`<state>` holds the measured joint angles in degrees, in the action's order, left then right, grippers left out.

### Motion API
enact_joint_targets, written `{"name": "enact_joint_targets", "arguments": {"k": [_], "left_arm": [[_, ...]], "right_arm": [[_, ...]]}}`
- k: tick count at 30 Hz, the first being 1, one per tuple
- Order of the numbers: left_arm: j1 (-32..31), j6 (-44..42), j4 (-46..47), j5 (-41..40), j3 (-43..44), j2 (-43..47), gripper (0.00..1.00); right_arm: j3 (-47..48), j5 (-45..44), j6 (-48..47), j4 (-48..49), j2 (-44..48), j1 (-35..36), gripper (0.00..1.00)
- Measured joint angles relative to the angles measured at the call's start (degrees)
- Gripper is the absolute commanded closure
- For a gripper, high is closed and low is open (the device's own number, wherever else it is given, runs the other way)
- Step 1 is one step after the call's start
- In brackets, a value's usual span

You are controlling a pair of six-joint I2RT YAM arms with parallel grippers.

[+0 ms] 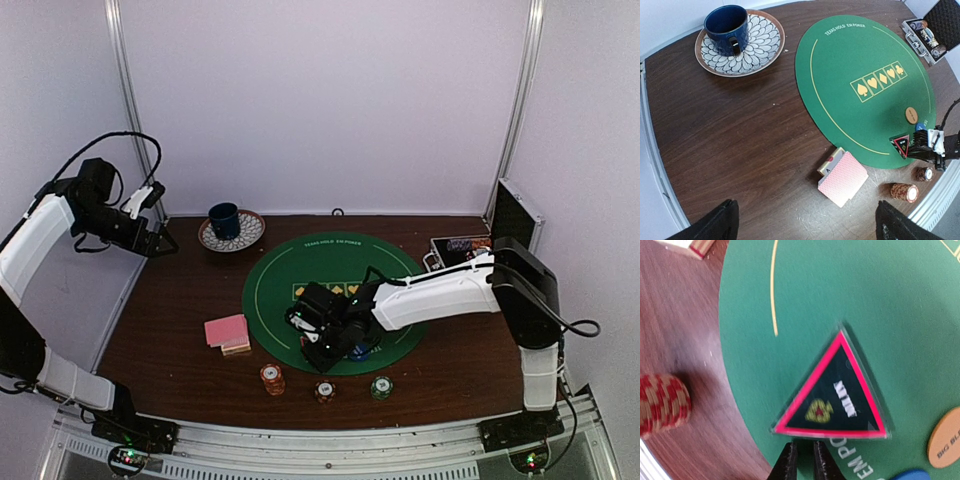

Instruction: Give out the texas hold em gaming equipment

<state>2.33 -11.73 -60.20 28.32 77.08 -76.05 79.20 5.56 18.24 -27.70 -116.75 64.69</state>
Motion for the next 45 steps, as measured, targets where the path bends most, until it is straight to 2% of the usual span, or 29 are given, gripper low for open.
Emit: {"name": "enact_joint_targets", "arguments": {"k": [13, 18, 22, 25, 30, 34, 45], "left_arm": [[0.0, -0.8, -1.4, 0.1, 0.7, 0.2, 0.02], [0.0, -0.9, -1.5, 0.3, 0.7, 0.7, 0.02], [0.0, -1.2, -2.1, 0.3, 1.4, 0.9, 0.02], [0.0, -1.5, -2.9, 0.5, 1.7, 0.9, 0.02], [0.0, -2.1, -3.3, 1.1, 1.8, 1.0, 0.02], [0.0, -2.3, -4.0, 1.4, 1.9, 1.3, 0.03], [0.0, -2.4, -4.6, 1.8, 2.1, 1.6, 0.02]], "right_arm": [[20.3, -0.4, -4.6, -3.7, -13.1, -2.8, 0.84], [26.4, -0.4, -7.1, -6.3, -16.6, -3.6, 0.75], [24.0, 0.0, -7.7, -5.0, -15.1, -3.9, 0.60], [18.9, 1.3, -7.3, -5.3, -11.3, -4.2, 0.53], [11.8, 3.0, -5.7, -5.3, -3.4, -4.5, 0.52], [10.4, 2.3, -4.6, -5.0, 0.9, -4.6, 0.51], [11.6, -2.7, -5.1, -6.4, -4.3, -6.2, 0.55]]}}
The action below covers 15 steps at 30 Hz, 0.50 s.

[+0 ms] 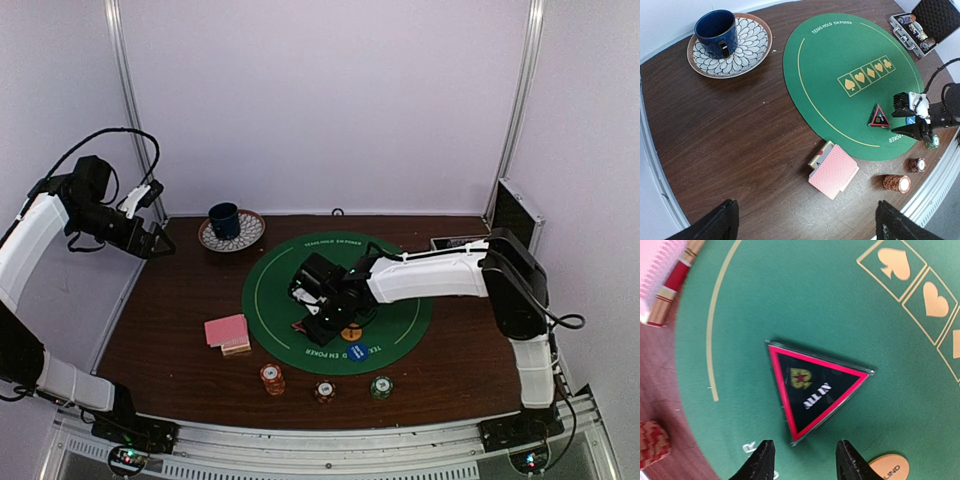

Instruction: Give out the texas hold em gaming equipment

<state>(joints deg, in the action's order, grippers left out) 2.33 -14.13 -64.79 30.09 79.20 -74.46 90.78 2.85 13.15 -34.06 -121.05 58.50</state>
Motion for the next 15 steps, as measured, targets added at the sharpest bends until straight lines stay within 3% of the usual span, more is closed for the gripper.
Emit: {"name": "enact_joint_targets", "arguments": {"k": [7, 15], "left_arm": [[0.0, -0.1, -0.1, 0.3, 0.3, 0.0, 0.02], [0.0, -0.1, -0.1, 0.6, 1.1, 0.0, 0.03]], "right_arm": [[1.0, -0.8, -0.6, -0.2, -2.6, -0.6, 0.59], [3.2, -1.0, -0.9, -0.2, -4.6, -0.5, 0.76]]}}
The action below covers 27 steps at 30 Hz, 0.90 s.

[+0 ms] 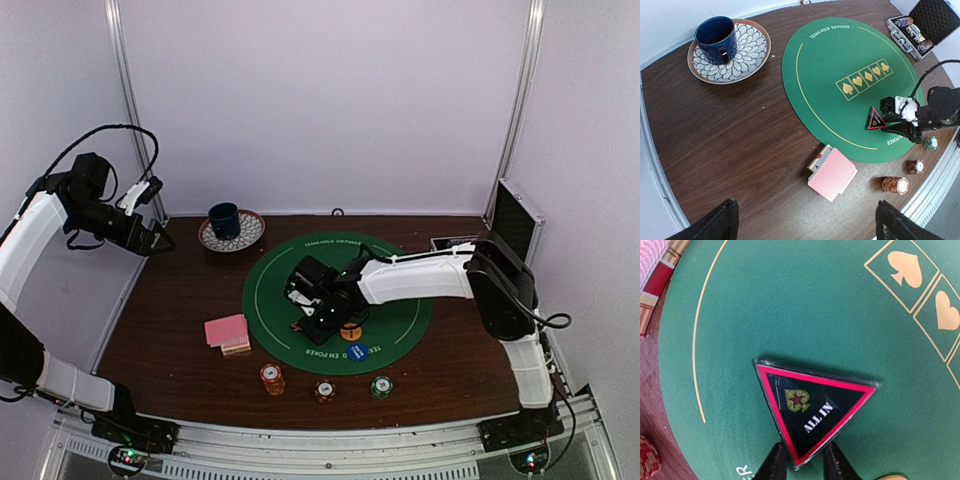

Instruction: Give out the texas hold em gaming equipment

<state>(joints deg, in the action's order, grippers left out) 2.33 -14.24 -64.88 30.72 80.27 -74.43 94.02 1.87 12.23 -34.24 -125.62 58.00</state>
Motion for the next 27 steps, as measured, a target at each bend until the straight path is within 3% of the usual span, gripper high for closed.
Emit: {"name": "enact_joint_targets", "arguments": {"k": [12, 27], "left_arm": [[0.0, 0.0, -0.1, 0.0, 0.2, 0.0, 0.03], [0.0, 0.0, -1.2, -0.6, 0.8, 0.0, 0.02]], "right_arm": [[8.7, -3.6, -0.8, -1.3, -5.6, 0.5, 0.91], [33.1, -6.3, -5.3, -2.1, -20.7, -0.2, 1.00]]}}
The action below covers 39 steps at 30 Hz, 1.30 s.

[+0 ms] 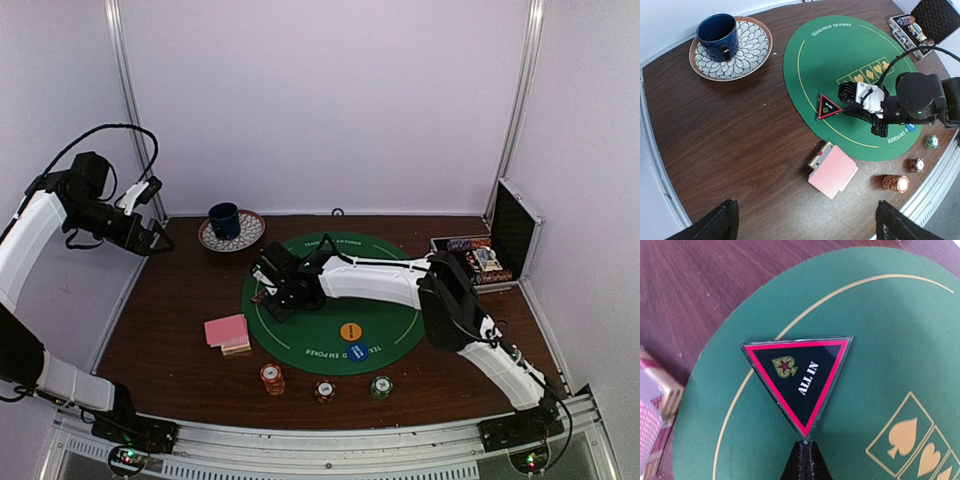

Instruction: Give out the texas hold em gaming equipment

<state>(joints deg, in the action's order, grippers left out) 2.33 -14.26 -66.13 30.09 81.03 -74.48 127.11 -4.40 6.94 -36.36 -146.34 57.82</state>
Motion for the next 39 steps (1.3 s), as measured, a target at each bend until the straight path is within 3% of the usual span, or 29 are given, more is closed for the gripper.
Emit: {"name": "enact_joint_targets", "arguments": {"k": [13, 15, 18, 24, 29, 34, 39], "left_arm": [[0.0, -0.3, -0.2, -0.5, 0.1, -0.1, 0.02], [0.0, -0.3, -0.2, -0.5, 0.1, -0.2, 0.03], [0.0, -0.3, -0.2, -0.5, 0.1, -0.2, 0.02], [0.0, -0.4, -0.4, -0.5, 0.1, -0.2, 0.02], [0.0, -0.5, -1.2, -0.5, 0.1, -0.2, 0.02], [0.0, -0.7, -1.6, -0.3, 0.1, -0.2, 0.02], [0.0, -0.7, -1.7, -0.2, 0.1, -0.1, 0.02]], "right_arm": [[10.7, 2.8, -1.7, 0.2, -6.7, -1.0, 0.98], [10.7, 3.0, -1.7, 0.2, -6.7, -1.1, 0.92], [10.1, 3.0, -1.7, 0.7, -6.6, -1.2, 0.74], [-6.1, 1.7, -0.3, 4.9, 3.7, -1.8, 0.47], [-22.4, -0.1, 3.0, 7.5, 18.4, -2.3, 0.33], [-36.7, -2.3, 8.0, 11.0, 31.6, -2.1, 0.31], [-47.5, -4.3, 13.0, 11.1, 35.3, -0.2, 0.32]]}}
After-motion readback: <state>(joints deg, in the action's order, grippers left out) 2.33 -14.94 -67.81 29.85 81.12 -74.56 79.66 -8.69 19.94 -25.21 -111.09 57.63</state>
